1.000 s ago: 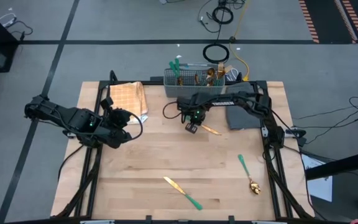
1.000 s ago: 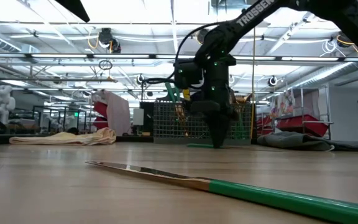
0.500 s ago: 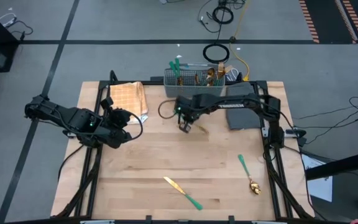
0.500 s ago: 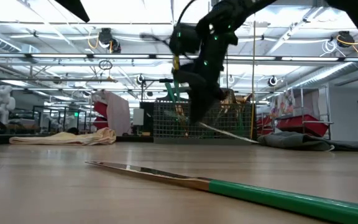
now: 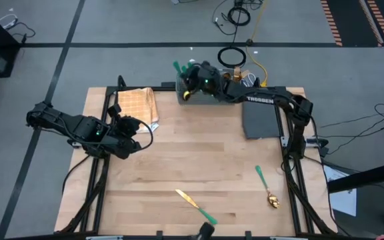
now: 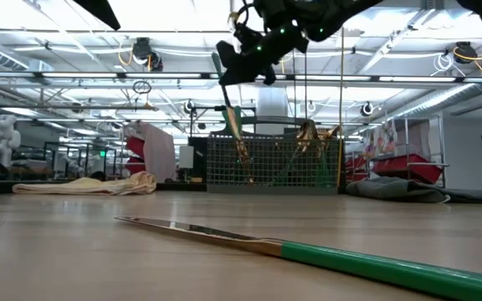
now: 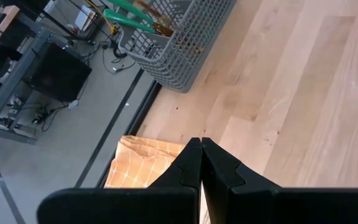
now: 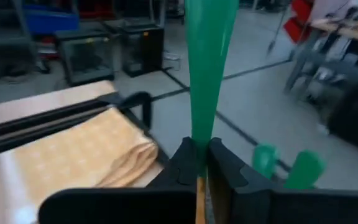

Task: Sort silverware
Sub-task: Put the knife into the middle left section of the dish rack

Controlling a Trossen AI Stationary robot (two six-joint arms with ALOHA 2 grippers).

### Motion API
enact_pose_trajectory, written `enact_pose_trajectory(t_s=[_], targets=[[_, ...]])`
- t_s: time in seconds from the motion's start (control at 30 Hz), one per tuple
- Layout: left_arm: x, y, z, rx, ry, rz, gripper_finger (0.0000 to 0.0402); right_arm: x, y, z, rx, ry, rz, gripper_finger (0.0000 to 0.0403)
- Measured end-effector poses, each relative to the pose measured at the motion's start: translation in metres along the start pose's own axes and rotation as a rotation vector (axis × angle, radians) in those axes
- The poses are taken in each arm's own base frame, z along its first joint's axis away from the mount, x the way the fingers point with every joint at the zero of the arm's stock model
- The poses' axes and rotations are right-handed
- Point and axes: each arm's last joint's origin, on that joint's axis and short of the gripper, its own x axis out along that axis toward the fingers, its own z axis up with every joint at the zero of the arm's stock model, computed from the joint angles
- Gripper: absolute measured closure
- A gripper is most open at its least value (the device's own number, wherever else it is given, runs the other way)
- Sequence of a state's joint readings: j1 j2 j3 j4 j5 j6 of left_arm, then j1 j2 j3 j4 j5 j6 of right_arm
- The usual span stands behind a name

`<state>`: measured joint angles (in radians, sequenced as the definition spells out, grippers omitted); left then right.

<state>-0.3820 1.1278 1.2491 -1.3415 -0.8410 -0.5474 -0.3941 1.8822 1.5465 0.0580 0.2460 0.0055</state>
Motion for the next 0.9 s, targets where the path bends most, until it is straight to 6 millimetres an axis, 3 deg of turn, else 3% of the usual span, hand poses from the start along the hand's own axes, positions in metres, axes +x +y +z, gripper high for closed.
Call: enact_pose_trajectory(t_s=[0.13, 0.33, 0.5, 0.67, 0.9], targets=[[0.0, 0.0, 0.0, 0.004, 0.002, 0.001, 0.0393, 0.01, -0.021, -0.002, -0.023, -0.031, -0.067, 0.0403], [-0.001, 0.002, -0.001, 0.004, 0.0, 0.002, 0.0393, 0.009, -0.044, 0.007, -0.022, -0.089, -0.117, 0.0399], [-0.001, 0.003, -0.001, 0.002, -0.003, 0.004, 0.0393, 0.011, -0.052, 0.003, -0.027, -0.051, -0.121, 0.04], [-0.001, 0.003, -0.001, 0.0, -0.005, 0.005, 0.0393, 0.012, -0.047, -0.002, -0.047, -0.004, -0.044, 0.0401], [-0.001, 0.002, -0.001, -0.026, -0.007, 0.005, 0.0393, 0.01, -0.047, -0.021, -0.058, 0.195, -0.041, 0.0402]])
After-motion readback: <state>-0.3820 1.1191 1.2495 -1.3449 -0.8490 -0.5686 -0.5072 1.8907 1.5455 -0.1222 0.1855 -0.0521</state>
